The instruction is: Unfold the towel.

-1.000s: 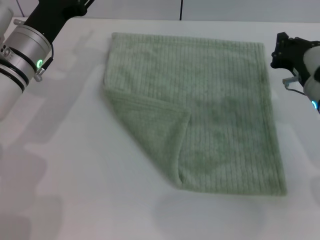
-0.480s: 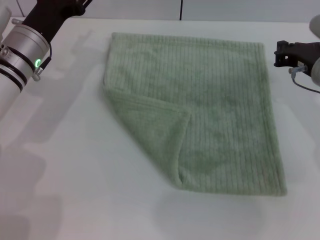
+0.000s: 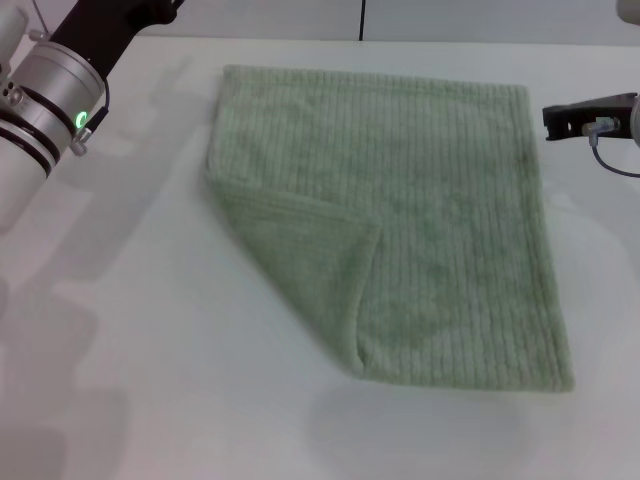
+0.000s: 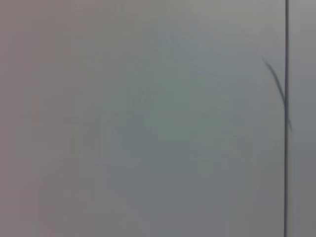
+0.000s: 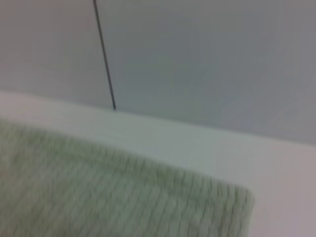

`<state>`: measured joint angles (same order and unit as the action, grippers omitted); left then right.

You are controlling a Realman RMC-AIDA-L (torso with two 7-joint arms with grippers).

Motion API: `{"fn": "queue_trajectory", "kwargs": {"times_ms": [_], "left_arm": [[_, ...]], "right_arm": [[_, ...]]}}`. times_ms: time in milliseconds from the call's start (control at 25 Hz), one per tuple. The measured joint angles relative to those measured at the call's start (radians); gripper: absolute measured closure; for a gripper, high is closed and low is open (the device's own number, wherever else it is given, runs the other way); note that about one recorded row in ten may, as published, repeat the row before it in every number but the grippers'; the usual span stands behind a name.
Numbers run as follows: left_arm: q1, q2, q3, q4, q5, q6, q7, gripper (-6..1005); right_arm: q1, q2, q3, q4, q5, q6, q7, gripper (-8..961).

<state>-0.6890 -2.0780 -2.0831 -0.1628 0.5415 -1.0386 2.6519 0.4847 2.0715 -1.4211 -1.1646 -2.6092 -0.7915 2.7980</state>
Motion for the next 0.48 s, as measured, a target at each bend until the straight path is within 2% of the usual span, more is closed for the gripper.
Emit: {"fn": "queue_trajectory", "kwargs": {"times_ms": [40,280,480], "left_arm": [[0.000,0.000,0.000,0.000,0.000,0.000,0.000,193],[-0.006,-0.001,0.000,-0.002,0.000,0.000,-0.002,193],[-0.005,-0.001,0.000,-0.003,0.000,0.000,-0.003,194]], "right_arm": [[0.000,0.000,0.000,0.000,0.000,0.000,0.000,954],[0.104,-0.004,0.085,0.015,-0.054,-0.211,0.004,954],[0.146,-0.015,0.110,0.039,-0.057,-0.282,-0.002,954]]}}
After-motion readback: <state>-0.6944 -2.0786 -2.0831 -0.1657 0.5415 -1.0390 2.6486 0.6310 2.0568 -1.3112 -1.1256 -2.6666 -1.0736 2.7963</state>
